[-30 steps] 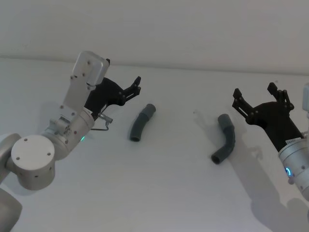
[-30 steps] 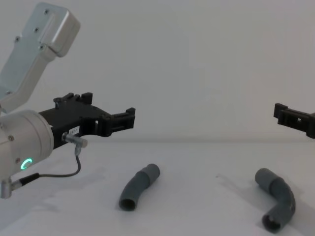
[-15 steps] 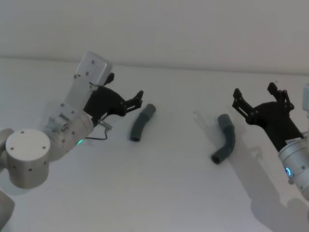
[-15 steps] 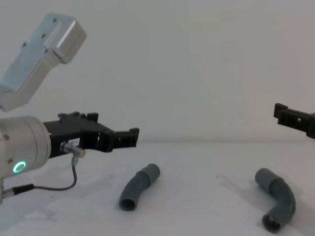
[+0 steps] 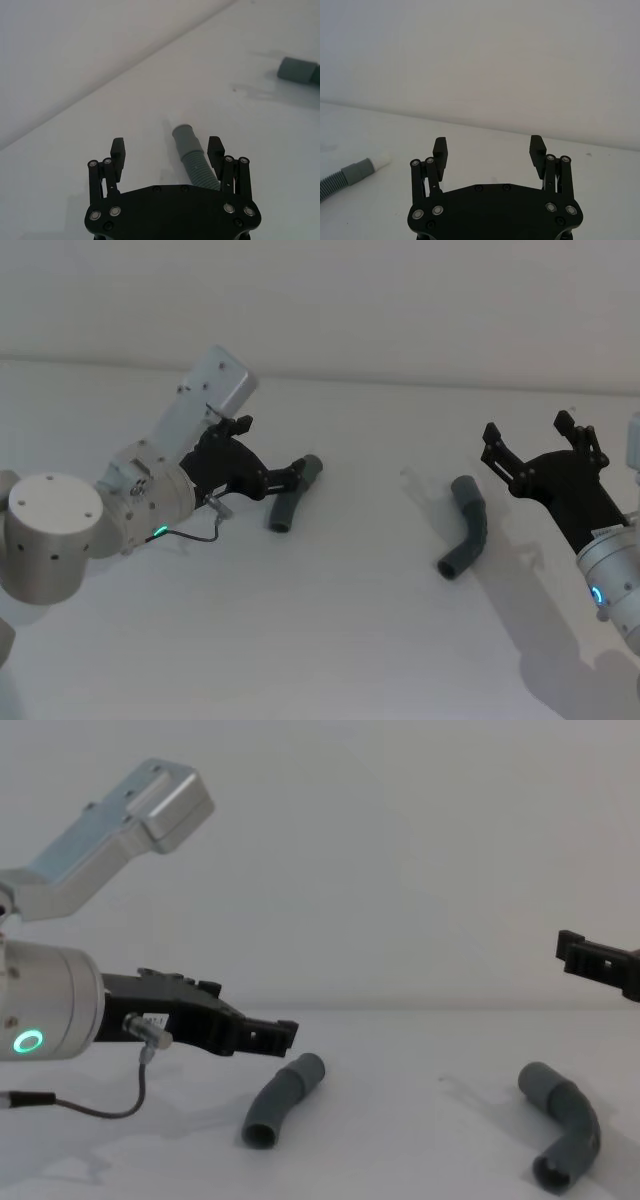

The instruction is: Use both hands to pick up one end of the pipe from the table, align the ends, and insert them.

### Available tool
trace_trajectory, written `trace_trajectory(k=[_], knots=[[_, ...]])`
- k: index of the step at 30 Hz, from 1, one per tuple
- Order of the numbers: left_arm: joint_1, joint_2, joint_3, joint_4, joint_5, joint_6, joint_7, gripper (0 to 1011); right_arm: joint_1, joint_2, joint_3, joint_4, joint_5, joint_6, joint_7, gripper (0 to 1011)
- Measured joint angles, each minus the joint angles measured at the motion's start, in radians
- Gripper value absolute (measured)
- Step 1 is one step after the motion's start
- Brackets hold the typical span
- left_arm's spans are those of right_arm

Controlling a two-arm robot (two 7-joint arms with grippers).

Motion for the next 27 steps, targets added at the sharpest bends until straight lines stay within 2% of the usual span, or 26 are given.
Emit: trace_trajectory(k=[4,13,27], knots=[[-0.031,0.016,0.018,-0.007,0.007,0.057,-0.036,1003,0.0,0.0,0.0,0.0,0.0,0.0,0.0,996],[-0.058,0.019,0.029,-0.01,0.01,0.118,-0.068,1003,0.0,0.0,0.0,0.0,0.0,0.0,0.0,996],[-0.067,-0.026,0.013,0.027,-0.008,0.168,-0.069,1003,0.0,0.0,0.0,0.0,0.0,0.0,0.0,996]])
